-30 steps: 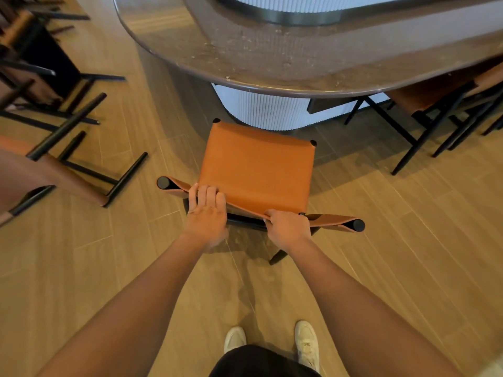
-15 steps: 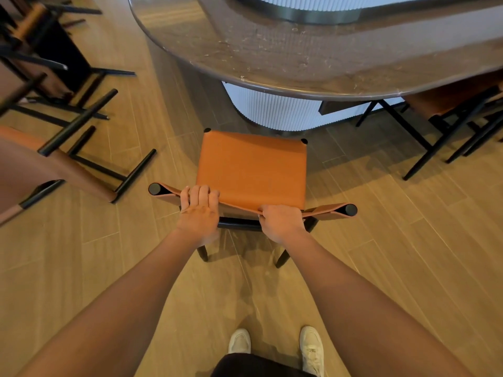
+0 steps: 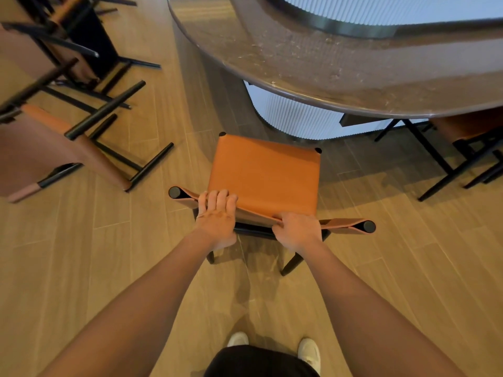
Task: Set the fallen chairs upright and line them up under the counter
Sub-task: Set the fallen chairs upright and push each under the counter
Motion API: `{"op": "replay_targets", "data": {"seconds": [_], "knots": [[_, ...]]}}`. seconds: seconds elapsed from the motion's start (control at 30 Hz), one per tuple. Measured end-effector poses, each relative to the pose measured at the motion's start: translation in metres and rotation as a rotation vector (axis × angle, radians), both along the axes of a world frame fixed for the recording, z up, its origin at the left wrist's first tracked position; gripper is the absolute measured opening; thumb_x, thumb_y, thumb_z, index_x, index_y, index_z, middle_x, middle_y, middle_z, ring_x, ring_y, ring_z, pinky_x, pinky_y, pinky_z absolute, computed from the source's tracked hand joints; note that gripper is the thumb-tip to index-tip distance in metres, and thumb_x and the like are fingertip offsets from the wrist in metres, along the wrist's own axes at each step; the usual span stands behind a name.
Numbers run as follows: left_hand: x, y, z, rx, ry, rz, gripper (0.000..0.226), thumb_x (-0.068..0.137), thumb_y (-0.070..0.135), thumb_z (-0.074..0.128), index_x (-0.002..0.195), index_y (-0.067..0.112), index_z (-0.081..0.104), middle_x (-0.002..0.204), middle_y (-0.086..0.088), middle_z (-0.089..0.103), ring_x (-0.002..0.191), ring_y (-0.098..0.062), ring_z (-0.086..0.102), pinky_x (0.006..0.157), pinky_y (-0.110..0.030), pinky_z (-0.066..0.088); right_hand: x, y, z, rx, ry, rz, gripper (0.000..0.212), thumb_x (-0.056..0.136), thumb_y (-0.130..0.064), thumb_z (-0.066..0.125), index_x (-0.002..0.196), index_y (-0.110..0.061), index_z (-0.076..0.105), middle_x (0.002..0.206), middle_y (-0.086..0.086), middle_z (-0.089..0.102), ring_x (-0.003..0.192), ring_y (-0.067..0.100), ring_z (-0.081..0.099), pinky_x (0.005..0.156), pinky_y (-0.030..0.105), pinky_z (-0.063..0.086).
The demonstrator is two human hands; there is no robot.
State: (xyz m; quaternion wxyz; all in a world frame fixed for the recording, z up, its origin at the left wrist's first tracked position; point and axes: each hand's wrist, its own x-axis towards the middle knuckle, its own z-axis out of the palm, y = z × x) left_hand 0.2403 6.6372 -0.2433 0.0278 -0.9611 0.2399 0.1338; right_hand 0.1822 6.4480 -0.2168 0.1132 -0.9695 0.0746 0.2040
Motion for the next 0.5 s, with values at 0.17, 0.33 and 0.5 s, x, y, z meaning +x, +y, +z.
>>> {"op": "replay_targets", "data": {"seconds": [0.17, 0.33, 0.5], "knots": [[-0.003, 0.01, 0.011, -0.375, 0.034, 0.05, 0.056, 0.078, 0.03, 0.064, 0.129, 0.022, 0.041, 0.131, 0.0, 0.034, 0.13, -0.024, 0.022, 0.111, -0.037, 0.002, -0.022, -0.005, 0.004, 0.187, -0.212, -0.091, 0.052, 0.091, -0.023, 0.049, 0.143, -0.027, 0.044, 0.148, -0.002, 0.043, 0.141, 0.019, 0.029, 0.112, 0.039, 0.022], [-0.011, 0.003, 0.034, -1.159, 0.104, 0.664, 0.015, 0.086, 0.01, 0.061, 0.093, 0.024, 0.059, 0.109, 0.001, 0.05, 0.105, -0.016, 0.046, 0.093, -0.032, 0.04, -0.075, 0.008, -0.006, 0.37, -0.66, -0.47, 0.025, 0.091, -0.011, 0.054, 0.115, -0.016, 0.06, 0.116, -0.003, 0.059, 0.117, 0.019, 0.049, 0.099, 0.041, 0.041], [-0.014, -0.011, 0.04, -1.432, 0.406, 1.204, 0.007, 0.092, 0.019, 0.058, 0.093, 0.012, 0.056, 0.096, -0.004, 0.058, 0.089, -0.017, 0.056, 0.079, -0.035, 0.054, -0.06, 0.012, 0.01, 0.567, -0.829, -0.788, 0.009, 0.091, -0.02, 0.056, 0.083, -0.017, 0.053, 0.084, 0.002, 0.056, 0.079, 0.019, 0.053, 0.071, 0.034, 0.042]]}}
